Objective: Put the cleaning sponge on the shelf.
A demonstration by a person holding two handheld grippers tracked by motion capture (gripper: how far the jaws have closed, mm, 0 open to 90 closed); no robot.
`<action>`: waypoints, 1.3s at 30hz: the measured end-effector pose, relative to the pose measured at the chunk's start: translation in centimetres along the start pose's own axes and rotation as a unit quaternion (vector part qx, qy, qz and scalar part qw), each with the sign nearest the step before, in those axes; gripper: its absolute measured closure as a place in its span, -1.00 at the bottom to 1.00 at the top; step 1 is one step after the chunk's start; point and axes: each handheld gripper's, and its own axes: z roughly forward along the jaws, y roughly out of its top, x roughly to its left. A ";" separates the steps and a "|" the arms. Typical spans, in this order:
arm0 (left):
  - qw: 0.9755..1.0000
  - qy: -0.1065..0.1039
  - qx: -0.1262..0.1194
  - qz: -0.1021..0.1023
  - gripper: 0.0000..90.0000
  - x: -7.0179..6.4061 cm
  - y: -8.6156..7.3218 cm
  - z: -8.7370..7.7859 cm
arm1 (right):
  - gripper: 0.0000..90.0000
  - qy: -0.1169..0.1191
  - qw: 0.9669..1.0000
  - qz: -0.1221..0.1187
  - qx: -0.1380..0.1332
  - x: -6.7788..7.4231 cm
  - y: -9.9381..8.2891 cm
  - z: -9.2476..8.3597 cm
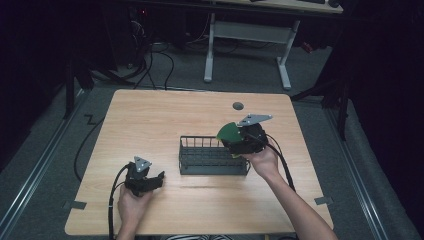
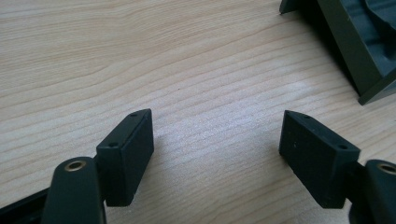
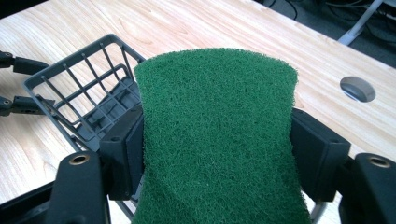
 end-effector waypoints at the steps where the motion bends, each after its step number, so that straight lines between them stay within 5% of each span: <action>1: 1.000 0.000 0.000 0.000 -0.41 0.0 0.0 0.0 | -0.35 0.000 1.000 0.001 0.001 0.0 0.0 0.1; 39: 1.000 0.000 0.000 0.000 -0.41 0.0 0.0 0.0 | -0.37 -0.046 0.998 -0.001 0.033 1.1 -0.3 2.9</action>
